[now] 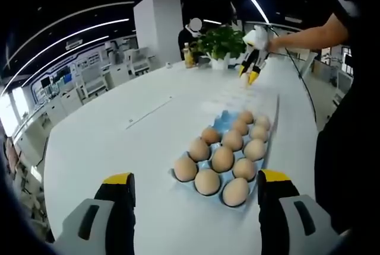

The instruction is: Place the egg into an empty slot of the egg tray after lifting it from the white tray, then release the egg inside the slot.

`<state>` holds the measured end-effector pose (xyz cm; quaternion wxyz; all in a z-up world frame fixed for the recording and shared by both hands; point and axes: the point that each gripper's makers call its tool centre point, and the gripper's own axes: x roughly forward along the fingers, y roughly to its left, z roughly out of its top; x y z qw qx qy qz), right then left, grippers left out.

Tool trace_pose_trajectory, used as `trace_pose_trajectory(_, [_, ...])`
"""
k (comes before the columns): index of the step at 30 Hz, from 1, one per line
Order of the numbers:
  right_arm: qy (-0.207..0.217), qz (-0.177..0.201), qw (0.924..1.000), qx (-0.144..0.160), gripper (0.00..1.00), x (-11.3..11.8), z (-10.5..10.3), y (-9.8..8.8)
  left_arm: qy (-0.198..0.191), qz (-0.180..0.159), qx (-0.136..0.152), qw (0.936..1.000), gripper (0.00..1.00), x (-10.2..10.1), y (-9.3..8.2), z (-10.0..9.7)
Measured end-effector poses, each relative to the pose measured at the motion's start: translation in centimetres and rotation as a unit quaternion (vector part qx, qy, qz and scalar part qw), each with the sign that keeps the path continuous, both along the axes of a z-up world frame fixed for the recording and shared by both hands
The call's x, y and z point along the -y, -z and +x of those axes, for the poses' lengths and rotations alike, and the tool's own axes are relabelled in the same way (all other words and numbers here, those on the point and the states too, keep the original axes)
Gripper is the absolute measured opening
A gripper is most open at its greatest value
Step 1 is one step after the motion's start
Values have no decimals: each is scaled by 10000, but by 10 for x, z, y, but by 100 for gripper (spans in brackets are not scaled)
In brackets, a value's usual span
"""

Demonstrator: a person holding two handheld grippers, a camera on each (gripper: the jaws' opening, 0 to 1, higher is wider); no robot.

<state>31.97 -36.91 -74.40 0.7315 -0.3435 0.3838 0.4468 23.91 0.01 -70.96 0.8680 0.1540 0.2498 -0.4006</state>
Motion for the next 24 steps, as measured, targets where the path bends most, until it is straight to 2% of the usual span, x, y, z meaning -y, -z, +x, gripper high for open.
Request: trace_pose_trajectory(24, [-774,324,9964,-103,25,-76,-6,-7,-20,-3,65,10000,86,-4,-3,1])
